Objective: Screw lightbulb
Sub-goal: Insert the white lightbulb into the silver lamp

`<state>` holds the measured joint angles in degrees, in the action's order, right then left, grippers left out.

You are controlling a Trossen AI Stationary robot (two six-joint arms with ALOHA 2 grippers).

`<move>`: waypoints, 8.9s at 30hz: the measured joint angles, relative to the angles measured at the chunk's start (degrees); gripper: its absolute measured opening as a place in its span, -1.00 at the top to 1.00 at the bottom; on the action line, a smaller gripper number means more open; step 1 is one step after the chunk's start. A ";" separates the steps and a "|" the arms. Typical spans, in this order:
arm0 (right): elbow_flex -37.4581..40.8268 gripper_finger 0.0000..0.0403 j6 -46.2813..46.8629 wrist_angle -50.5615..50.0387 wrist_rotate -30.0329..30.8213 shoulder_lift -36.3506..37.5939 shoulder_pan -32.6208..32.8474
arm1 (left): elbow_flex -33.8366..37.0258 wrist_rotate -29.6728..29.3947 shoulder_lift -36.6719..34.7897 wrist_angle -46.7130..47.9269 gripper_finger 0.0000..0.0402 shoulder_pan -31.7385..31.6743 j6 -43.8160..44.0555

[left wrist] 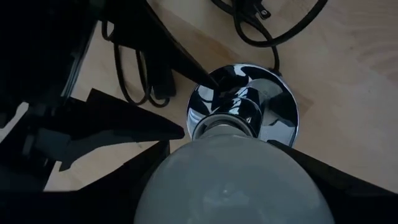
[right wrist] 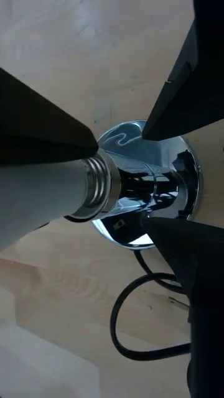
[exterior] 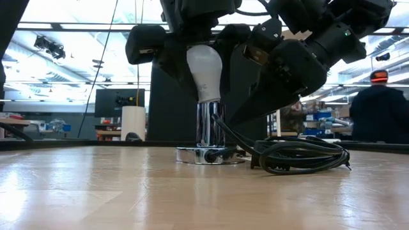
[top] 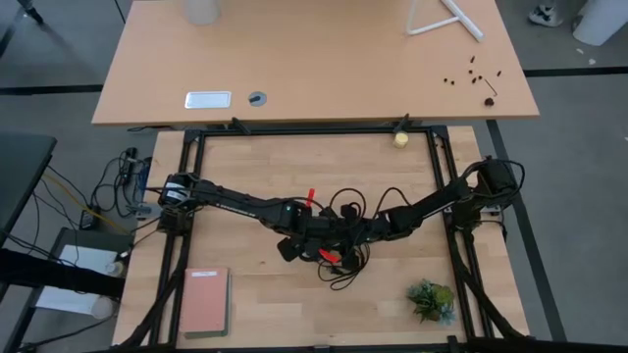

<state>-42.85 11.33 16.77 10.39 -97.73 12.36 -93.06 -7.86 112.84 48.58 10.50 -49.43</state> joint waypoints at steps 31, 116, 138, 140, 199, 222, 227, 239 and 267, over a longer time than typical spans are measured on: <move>0.03 -0.10 0.75 8.19 -0.12 -3.87 3.95 | 0.09 -1.46 0.13 -2.01 -0.33 -0.04 -16.51; -0.02 -0.10 3.52 -6.00 -4.85 6.24 1.42 | -5.22 -5.81 -0.49 16.92 -0.78 -4.72 24.42; -0.02 -0.10 3.73 -9.07 -3.40 8.24 1.42 | -5.20 -9.35 -6.78 19.47 -0.78 -4.23 32.12; -0.02 -0.10 4.11 -9.17 -3.39 8.24 1.42 | -4.47 -9.46 -6.93 19.88 -0.78 -4.09 33.08; -0.02 -0.10 3.98 -10.33 -2.41 8.23 2.14 | 7.93 -1.64 -9.49 -0.93 -0.13 -4.00 37.53; -11.14 -0.10 -1.46 -39.05 0.55 16.24 2.08 | 22.49 -8.39 -25.08 -13.73 -0.13 1.26 44.20; -14.59 -0.11 -7.41 -41.42 0.71 16.74 0.88 | 30.25 -10.98 -28.12 -19.99 -0.13 1.99 48.72; -31.21 -0.36 -18.15 -56.69 -3.16 8.67 -3.99 | 52.17 -15.03 -28.92 -54.50 -0.13 3.39 48.18; -38.71 -0.77 -25.91 -59.13 -2.71 6.93 -5.60 | 59.67 -17.03 -18.58 -80.38 -0.14 3.39 57.40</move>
<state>-81.56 -14.58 -42.36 7.69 -90.80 6.76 -33.39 -24.88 94.26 -31.80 13.89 7.97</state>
